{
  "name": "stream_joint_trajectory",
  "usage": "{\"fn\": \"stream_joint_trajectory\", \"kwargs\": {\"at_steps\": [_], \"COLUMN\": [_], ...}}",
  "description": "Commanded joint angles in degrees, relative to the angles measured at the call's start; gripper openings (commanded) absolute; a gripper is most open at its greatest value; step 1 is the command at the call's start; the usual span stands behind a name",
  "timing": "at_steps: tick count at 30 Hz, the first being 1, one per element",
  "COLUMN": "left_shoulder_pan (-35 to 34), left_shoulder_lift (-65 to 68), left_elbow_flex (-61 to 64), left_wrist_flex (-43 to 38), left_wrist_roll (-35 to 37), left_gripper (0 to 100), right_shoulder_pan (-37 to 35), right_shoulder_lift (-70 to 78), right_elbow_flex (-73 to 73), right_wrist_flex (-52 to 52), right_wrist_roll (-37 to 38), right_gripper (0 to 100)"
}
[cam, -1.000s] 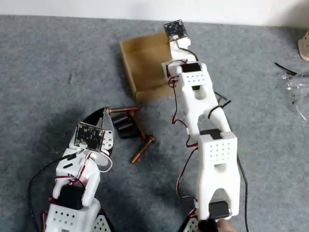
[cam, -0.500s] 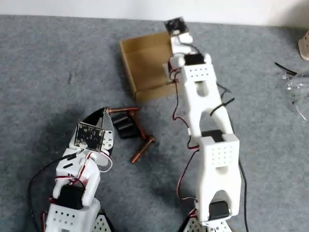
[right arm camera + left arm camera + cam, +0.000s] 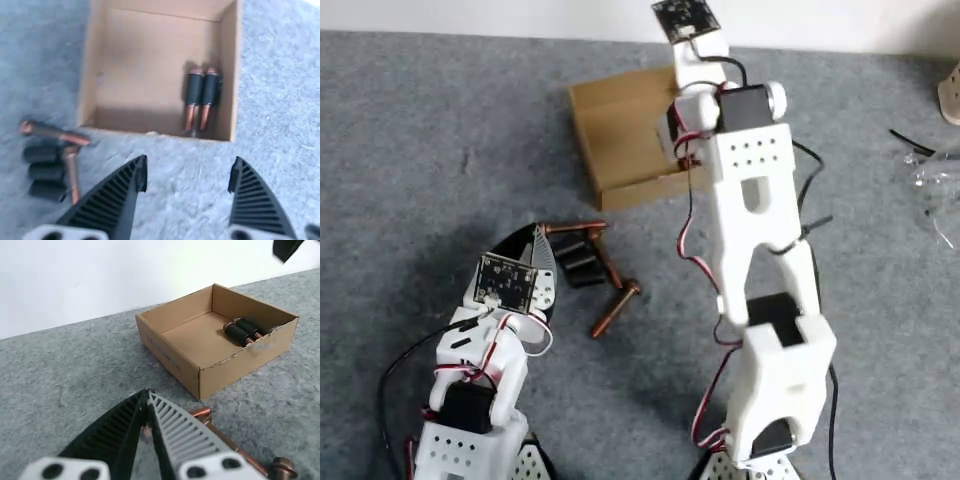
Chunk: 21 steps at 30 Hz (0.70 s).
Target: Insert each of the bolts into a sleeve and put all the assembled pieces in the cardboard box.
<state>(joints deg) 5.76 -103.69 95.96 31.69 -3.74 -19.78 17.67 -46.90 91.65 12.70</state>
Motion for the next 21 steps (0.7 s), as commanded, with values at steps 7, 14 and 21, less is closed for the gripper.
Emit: {"fn": "stream_joint_trajectory", "kwargs": {"at_steps": [7,14,21], "left_shoulder_pan": [-0.2,-2.5,-2.8], "left_shoulder_lift": [-0.3,-0.7,-0.7], "left_elbow_flex": [1.2,1.2,1.2], "left_wrist_flex": [-1.1,-1.1,-1.1], "left_wrist_roll": [0.0,0.2,0.2], "left_gripper": [1,1,1], "right_shoulder_pan": [-9.3,-16.0,-18.9], "right_shoulder_lift": [-17.1,-26.9,-34.1], "right_elbow_flex": [-1.8,14.9,41.7], "right_wrist_flex": [9.3,6.7,-8.0], "right_wrist_roll": [-0.7,-2.2,-2.1], "right_gripper": [23.8,23.8,23.8]}}
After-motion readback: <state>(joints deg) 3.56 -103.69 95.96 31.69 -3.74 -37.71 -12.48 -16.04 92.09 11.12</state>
